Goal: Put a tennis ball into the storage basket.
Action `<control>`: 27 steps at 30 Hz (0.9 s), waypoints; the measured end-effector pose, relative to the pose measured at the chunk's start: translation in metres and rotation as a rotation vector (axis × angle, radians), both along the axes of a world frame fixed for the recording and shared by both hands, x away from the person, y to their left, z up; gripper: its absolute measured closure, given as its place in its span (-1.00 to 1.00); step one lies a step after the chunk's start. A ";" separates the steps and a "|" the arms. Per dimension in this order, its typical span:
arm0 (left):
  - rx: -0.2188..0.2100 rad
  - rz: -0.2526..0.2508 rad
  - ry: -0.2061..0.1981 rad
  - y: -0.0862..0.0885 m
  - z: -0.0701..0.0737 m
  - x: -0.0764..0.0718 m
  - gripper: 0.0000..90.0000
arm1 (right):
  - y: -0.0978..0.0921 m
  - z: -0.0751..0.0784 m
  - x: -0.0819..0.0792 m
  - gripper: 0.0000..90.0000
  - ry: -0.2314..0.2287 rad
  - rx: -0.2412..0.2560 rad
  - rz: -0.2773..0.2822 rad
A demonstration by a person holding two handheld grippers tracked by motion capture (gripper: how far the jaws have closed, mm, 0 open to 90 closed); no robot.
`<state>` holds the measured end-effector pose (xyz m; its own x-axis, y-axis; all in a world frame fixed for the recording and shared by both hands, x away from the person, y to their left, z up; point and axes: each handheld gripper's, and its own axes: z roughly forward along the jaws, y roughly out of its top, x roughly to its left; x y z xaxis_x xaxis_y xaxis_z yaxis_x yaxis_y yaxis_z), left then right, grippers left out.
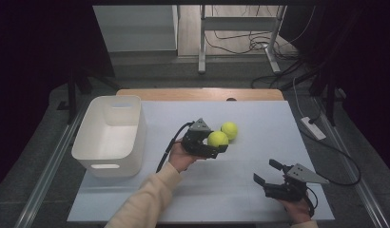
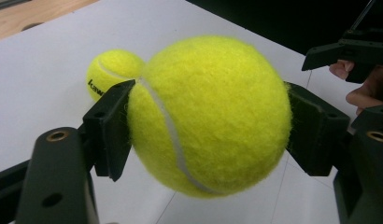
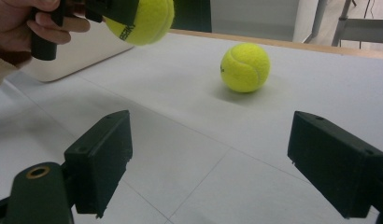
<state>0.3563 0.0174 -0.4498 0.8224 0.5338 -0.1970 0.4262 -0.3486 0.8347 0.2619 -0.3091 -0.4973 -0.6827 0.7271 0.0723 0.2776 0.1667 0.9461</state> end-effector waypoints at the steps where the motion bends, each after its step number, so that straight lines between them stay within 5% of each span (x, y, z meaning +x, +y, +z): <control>1: -0.001 0.002 -0.001 0.001 0.001 0.000 -0.41 | 0.000 0.000 0.000 -0.69 0.000 0.000 0.000; 10: -0.033 0.007 0.001 0.012 0.010 -0.001 -0.41 | 0.000 0.000 0.000 -0.69 -0.002 0.001 -0.002; 27: -0.057 0.069 -0.060 0.036 0.031 0.000 -0.41 | 0.000 0.000 0.000 -0.69 -0.003 0.001 -0.005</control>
<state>0.3565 0.0534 -0.4183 0.7952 0.5790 -0.1800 0.3962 -0.2714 0.8771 0.2622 -0.3088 -0.4969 -0.6796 0.7301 0.0711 0.2755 0.1642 0.9472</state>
